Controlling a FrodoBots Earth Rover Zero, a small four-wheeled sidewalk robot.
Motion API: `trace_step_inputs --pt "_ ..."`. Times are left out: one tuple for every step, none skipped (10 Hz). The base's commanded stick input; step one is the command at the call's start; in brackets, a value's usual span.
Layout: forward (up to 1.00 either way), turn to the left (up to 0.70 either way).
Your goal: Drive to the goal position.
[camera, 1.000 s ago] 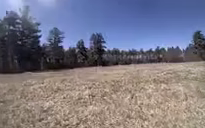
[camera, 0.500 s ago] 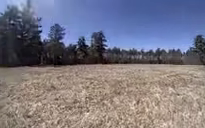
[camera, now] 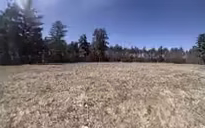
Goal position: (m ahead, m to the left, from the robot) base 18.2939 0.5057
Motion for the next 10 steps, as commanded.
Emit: trace_step_inputs --pt "0.7 0.0" --pt "0.7 0.0" --pt "0.7 0.0" --pt "0.7 0.0" --pt "0.7 0.0" --pt "0.7 0.0" --pt "0.7 0.0" --pt "0.7 0.0" --pt "0.7 0.0" --pt "0.7 0.0"
